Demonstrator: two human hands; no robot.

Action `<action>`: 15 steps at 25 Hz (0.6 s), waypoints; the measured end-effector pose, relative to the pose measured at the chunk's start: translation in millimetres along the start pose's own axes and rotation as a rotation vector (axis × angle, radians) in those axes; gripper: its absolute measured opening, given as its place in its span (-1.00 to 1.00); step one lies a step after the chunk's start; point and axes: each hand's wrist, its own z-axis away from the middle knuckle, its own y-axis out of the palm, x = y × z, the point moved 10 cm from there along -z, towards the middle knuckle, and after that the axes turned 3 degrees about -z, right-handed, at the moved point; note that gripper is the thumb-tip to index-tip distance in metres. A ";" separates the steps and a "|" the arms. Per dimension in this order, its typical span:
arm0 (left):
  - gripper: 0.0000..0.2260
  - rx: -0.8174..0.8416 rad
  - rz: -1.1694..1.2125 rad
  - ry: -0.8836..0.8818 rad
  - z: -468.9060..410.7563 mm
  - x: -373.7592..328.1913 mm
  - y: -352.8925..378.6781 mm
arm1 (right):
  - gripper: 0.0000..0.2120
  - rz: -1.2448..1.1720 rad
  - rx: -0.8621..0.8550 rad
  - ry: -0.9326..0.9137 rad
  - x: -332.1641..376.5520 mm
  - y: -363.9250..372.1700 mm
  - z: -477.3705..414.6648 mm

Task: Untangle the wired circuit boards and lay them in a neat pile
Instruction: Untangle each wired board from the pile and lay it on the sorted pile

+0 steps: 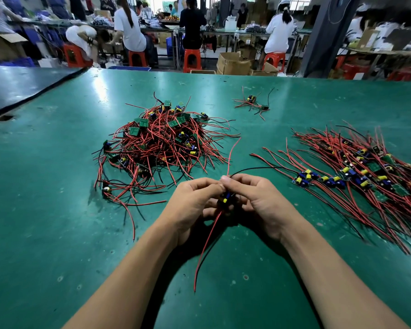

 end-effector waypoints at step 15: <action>-0.82 0.067 0.024 -0.029 -1.0 3.4 5.9 | -0.86 -0.067 0.036 -0.010 -0.2 -8.8 -7.6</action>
